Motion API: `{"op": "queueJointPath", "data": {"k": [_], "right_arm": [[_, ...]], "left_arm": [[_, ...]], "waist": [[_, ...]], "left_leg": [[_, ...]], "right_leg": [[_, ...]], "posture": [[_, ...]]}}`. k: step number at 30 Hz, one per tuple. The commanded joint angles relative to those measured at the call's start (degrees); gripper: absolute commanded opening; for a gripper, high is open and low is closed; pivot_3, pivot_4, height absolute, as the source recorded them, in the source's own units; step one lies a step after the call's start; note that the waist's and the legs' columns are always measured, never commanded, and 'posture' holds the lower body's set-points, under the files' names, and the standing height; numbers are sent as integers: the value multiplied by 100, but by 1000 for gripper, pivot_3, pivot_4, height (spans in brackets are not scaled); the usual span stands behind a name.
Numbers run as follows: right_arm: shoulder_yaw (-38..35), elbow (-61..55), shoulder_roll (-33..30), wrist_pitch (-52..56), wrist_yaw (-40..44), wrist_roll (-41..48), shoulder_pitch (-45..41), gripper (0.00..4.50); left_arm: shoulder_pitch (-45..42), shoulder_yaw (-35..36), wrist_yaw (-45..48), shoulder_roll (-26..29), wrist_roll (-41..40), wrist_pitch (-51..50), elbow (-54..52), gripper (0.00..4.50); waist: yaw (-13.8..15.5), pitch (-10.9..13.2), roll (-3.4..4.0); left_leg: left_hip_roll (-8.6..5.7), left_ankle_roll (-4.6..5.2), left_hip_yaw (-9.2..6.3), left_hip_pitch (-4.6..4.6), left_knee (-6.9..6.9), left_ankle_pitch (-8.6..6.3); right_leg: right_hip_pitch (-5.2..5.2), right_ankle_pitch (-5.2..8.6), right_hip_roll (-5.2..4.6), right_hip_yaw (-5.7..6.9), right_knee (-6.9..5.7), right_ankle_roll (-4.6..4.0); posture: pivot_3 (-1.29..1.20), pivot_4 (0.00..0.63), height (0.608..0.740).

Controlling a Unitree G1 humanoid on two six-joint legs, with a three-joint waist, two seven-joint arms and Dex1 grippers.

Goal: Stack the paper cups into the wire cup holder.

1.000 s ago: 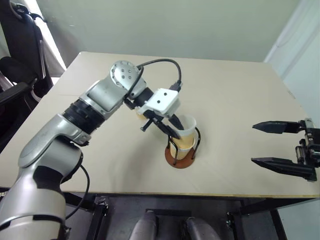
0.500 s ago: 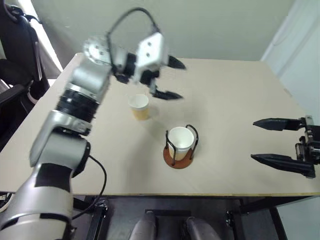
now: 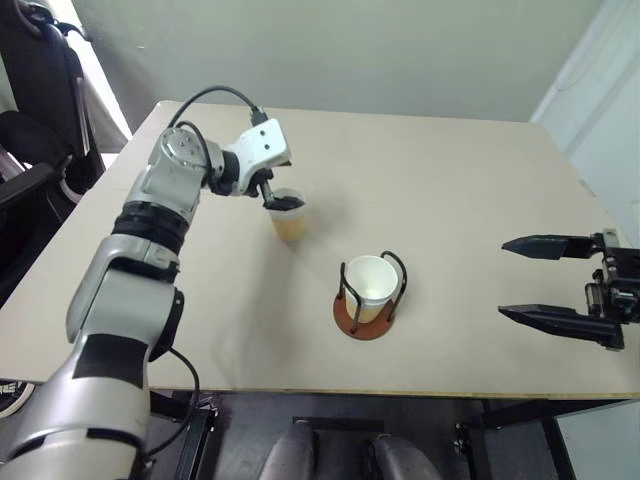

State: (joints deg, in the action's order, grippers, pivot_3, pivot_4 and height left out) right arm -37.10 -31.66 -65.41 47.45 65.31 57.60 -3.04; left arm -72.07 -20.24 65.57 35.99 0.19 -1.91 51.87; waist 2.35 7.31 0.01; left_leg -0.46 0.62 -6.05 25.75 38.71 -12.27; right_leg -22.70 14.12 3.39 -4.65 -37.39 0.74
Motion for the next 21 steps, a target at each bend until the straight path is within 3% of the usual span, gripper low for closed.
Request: {"op": "queueJointPath", "data": {"k": [1,10,11,14,21], "right_arm": [[-123,-45,-119,-31,-12,-22,-39,4500],[80,-8,-208,-1,-120,26,-269,4500],[87,-8,-215,6,-124,30,-286,4500],[72,-30,-219,34,-134,45,-302,4500],[-233,-222,-156,186,-168,125,-101,4500]], "left_arm": [[172,212,375,157,10,-263,-504,4450],[336,186,383,-99,292,-362,-517,4450],[329,174,379,-152,325,-357,-494,4299],[346,123,351,-255,489,-298,-428,3538],[519,125,225,-361,783,-122,-416,846]], "waist": [[-1,0,0],[-1,0,0],[-1,0,0],[-1,0,0],[-5,0,0]], "left_leg": [[1,-2,8,1,5,1],[-1,75,34,6,39,-45],[-3,81,38,5,39,-48],[-3,90,44,5,41,-53],[-2,91,53,-9,39,-52]], "right_leg": [[0,1,-2,-3,2,4],[0,-5,-29,-8,4,25],[0,-8,-33,-8,3,26],[-1,-19,-36,-8,3,32],[2,-29,-37,-10,0,34]], "posture": [[0,150,740],[0,150,740],[0,150,740],[0,150,740],[0,150,740]]}}
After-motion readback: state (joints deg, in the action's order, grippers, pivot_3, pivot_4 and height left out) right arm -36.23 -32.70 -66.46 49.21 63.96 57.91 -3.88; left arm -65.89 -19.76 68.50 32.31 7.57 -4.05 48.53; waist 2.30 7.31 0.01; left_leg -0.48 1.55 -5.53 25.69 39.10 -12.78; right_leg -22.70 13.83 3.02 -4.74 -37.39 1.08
